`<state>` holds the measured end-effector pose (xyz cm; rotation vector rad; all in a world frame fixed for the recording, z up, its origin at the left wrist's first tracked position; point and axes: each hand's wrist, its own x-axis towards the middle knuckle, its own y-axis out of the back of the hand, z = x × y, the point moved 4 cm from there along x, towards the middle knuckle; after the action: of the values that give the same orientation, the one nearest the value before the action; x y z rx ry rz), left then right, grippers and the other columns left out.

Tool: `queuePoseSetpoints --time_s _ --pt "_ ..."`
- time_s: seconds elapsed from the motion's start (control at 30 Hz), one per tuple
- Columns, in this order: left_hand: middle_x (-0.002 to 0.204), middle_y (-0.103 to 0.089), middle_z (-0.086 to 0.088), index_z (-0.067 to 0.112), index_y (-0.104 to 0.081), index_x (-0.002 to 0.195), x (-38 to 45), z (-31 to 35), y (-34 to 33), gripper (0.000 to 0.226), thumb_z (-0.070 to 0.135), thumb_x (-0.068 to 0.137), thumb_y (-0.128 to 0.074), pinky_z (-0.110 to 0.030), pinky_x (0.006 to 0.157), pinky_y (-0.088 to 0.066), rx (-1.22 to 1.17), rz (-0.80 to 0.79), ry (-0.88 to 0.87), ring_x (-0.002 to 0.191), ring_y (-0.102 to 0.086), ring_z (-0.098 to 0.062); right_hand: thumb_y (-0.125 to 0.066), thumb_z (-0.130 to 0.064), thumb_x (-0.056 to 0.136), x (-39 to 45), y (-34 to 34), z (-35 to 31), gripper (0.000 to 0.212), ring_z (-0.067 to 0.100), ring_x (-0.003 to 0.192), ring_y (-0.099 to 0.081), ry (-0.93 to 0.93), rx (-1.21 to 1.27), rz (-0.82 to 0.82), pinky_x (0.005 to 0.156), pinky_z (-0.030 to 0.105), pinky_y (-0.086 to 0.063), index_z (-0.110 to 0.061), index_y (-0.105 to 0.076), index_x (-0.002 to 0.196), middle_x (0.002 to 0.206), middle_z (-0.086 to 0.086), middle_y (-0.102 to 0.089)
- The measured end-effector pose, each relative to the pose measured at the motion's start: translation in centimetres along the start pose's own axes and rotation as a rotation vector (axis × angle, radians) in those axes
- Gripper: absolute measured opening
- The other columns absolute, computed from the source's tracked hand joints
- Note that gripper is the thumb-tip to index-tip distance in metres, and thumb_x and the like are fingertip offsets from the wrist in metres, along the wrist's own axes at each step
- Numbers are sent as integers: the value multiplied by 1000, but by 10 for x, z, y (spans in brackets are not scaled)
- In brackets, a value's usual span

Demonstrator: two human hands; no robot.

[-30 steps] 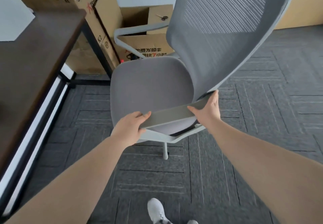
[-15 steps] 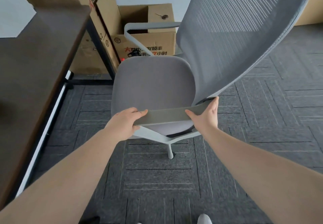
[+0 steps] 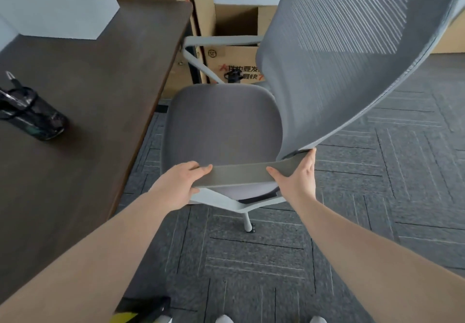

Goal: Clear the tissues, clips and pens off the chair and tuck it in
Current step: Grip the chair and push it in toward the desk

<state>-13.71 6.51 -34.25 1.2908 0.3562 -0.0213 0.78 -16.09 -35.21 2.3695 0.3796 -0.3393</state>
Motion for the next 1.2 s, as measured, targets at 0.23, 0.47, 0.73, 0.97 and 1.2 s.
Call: queuePoseSetpoints --time_s 0.23,0.47,0.73,0.97,1.2 --pt "144 -40 -1 28 -23 150 -22 -51 17 64 12 95 -51 -32 102 -39 132 -20 56 131 -39 -21 -70 -43 82 -39 -57 -22 115 18 149 -10 -37 19 12 114 31 -24 -12 17 150 162 0 8" --pt "143 -41 0 29 -22 150 -27 -66 20 65 10 95 -51 -33 100 -43 169 -27 53 131 -38 -20 -71 -43 82 -49 -69 -29 116 20 148 -14 -45 6 29 114 32 -25 -9 16 150 163 2 6" --pt "143 -41 -1 29 -23 149 -32 -72 21 68 9 92 -55 -34 103 -43 206 -57 73 131 -39 -21 -70 -39 84 -61 -74 -31 110 19 148 -16 -53 -17 18 111 35 -30 -9 12 151 163 1 3" --pt "148 -37 0 28 -23 149 -32 -68 25 67 29 91 -58 -37 108 -38 192 -93 98 136 -35 -21 -68 -45 83 -59 -70 -31 111 22 143 -29 -53 -83 -11 106 42 -41 -12 14 151 163 -2 2" --pt "154 -29 -2 29 -19 149 -33 -57 31 65 44 94 -48 -39 113 -31 185 -145 135 141 -32 -25 -59 -46 89 -61 -56 -30 101 24 143 -29 -39 -127 -87 105 44 -43 -14 13 151 163 -3 0"
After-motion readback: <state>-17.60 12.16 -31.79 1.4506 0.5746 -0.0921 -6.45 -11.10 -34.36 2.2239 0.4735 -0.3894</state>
